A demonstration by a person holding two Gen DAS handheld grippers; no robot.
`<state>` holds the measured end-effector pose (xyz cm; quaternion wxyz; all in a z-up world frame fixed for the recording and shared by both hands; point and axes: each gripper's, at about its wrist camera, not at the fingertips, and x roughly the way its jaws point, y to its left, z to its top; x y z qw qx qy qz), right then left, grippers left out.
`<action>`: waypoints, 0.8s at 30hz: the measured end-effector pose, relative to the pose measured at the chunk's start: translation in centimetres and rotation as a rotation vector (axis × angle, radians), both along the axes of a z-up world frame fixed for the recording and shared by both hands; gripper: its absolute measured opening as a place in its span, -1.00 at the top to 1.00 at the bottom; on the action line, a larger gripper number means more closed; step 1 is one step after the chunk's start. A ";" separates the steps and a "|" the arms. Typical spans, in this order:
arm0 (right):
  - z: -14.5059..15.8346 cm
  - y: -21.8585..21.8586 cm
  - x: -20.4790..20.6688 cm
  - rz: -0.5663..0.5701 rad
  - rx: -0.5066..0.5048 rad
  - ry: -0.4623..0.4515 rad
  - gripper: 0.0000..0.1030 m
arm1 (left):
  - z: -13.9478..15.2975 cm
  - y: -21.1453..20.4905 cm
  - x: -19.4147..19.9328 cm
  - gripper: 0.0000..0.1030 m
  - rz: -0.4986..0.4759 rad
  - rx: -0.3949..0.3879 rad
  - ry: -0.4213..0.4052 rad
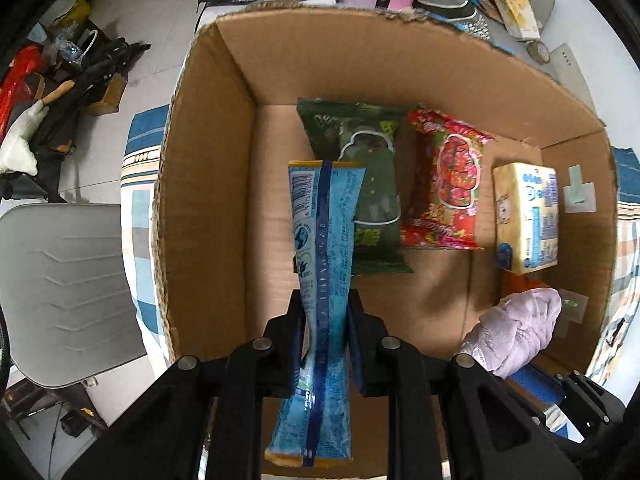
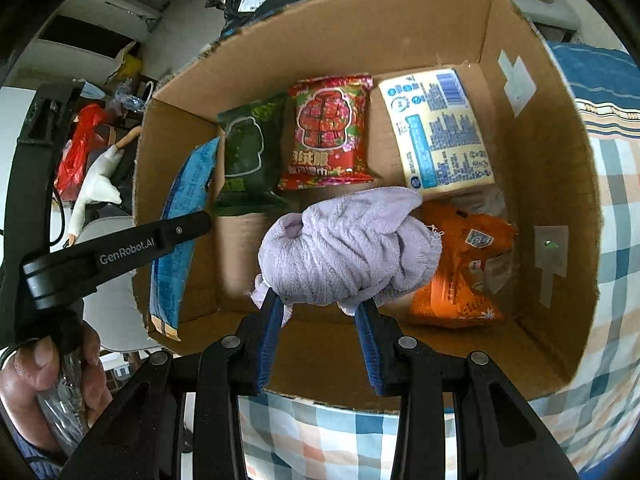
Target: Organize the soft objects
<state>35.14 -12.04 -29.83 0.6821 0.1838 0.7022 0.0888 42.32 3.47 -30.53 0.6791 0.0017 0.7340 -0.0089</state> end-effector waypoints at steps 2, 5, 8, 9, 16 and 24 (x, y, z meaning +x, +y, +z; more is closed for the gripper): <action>-0.5 0.3 0.2 0.012 0.001 0.025 0.21 | 0.0 0.2 0.1 0.55 0.009 0.027 -0.001; -1.1 0.3 0.5 0.015 -0.002 0.052 0.09 | 0.5 0.4 0.1 0.45 0.015 0.039 -0.024; -0.9 0.2 0.6 0.020 -0.002 0.054 -0.15 | 1.4 0.5 0.1 0.45 0.030 0.026 -0.036; -0.7 0.1 0.6 0.020 -0.007 0.052 -0.22 | 1.6 0.7 0.0 0.44 0.034 0.022 -0.039; 1.1 -0.7 0.8 0.038 -0.089 0.010 -0.25 | 4.9 0.3 -2.1 0.44 0.039 0.005 -0.117; 3.3 -1.8 0.2 0.071 -0.259 -0.041 -0.36 | 7.1 -0.4 -5.7 0.35 0.030 0.027 -0.219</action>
